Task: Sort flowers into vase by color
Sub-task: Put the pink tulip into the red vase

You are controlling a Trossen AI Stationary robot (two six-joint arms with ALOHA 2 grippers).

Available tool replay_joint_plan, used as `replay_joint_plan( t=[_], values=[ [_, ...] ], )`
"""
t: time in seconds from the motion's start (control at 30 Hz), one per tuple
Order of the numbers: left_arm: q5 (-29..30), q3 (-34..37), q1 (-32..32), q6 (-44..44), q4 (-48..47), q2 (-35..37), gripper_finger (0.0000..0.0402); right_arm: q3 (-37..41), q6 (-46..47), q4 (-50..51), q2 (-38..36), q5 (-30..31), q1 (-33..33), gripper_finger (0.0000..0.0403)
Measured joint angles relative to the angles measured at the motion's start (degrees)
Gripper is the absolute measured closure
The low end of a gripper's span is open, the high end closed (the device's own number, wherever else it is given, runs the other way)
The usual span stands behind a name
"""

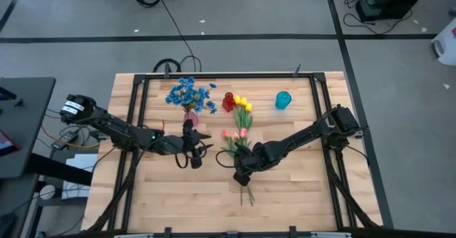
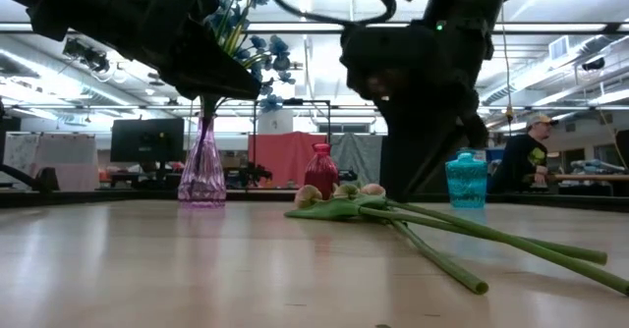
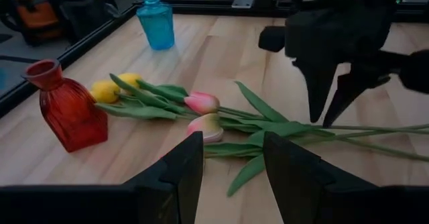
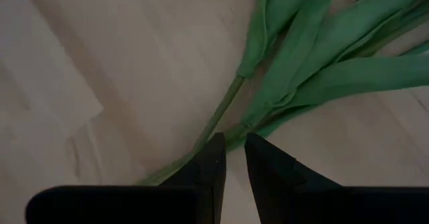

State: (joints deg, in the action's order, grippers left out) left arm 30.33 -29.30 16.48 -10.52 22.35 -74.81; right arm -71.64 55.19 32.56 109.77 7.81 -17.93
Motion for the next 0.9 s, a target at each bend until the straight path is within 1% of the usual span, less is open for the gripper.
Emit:
replay_joint_plan(
  t=[0.23, 0.4, 0.73, 0.9],
  values=[
    [2.0, 0.0, -0.5, 1.5, 0.5, 0.0, 0.0239, 0.0, 0.4, -0.8, -0.2, -1.0, -0.1, 0.033],
    [2.1, 0.0, -0.8, 1.5, 0.5, 0.0, 0.0238, 0.0, 0.2, -1.6, -0.2, 0.1, -0.1, 0.033],
    [2.2, 0.0, -0.8, 1.5, 0.1, 0.0, 0.0239, 0.2, -0.8, -2.9, 2.5, -0.4, -0.1, 0.033],
    [2.2, 0.0, -0.8, 1.5, -0.5, 0.0, 0.0239, 0.1, -0.9, -2.8, 2.6, -0.1, -0.1, 0.0334]
  ],
)
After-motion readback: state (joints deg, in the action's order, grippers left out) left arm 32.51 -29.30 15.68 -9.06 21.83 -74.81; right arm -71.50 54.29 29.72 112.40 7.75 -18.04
